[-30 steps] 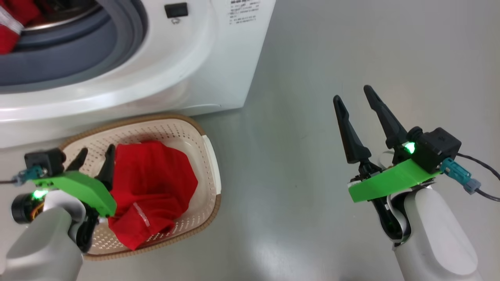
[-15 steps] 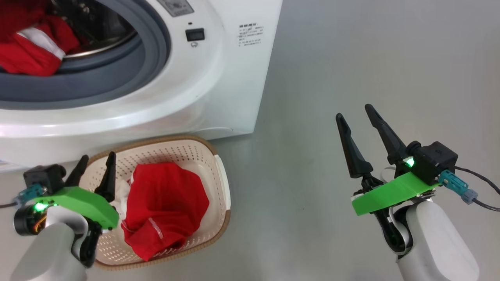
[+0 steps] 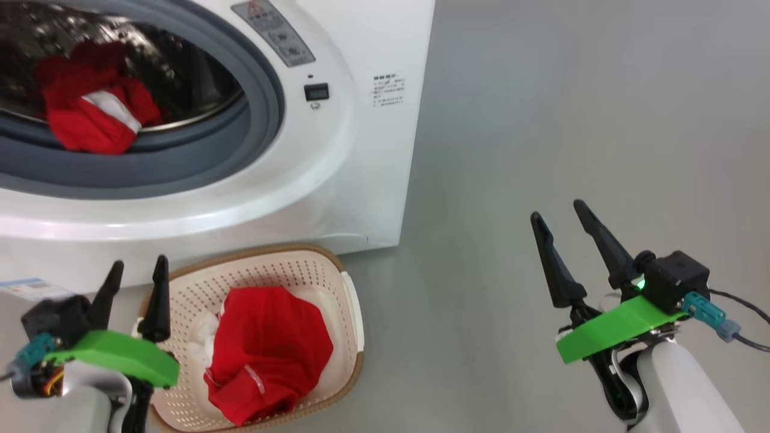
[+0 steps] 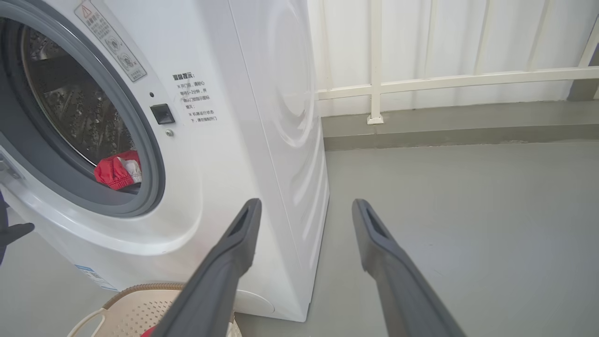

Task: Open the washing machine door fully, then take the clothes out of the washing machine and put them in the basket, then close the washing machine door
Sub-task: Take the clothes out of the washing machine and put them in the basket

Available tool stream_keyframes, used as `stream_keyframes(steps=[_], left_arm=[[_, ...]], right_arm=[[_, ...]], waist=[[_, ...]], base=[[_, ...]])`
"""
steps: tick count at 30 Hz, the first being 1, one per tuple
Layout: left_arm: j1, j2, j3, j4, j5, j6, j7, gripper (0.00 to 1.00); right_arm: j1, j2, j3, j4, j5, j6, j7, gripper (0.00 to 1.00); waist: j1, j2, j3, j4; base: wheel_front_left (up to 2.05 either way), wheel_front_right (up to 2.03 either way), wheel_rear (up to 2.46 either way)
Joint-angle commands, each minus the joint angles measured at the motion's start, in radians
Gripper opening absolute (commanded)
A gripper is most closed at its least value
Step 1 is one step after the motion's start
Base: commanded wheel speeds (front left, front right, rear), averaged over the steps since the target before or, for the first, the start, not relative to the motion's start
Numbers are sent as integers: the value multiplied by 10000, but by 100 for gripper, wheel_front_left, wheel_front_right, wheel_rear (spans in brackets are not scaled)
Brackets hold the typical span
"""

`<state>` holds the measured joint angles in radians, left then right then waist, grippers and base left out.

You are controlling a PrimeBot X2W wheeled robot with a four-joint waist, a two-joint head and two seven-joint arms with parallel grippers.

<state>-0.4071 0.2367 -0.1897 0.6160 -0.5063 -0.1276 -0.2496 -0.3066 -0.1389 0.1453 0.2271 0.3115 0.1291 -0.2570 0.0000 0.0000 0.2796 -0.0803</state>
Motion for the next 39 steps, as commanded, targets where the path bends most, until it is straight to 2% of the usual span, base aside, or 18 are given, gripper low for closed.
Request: stream_keyframes(steps=[1,23,39], left_arm=[[367,234,567,-557,332,-31,-122,100],[3136,-477,2136,-4099,1519,-31,-122,100],[4653,-866,2751,-5399,1784,-31,-122,100]], right_arm=[[272,-99,134,-177,135,16,-48,100],[1520,-515,-369,-186,413,16,-48,100],[2077,-639,-530,-273,454,16,-48,100]], waist=[[0,0,-471,65],[0,0,-1724,288],[0,0,-2074,285]], base=[[0,0,0],[0,0,0],[0,0,0]])
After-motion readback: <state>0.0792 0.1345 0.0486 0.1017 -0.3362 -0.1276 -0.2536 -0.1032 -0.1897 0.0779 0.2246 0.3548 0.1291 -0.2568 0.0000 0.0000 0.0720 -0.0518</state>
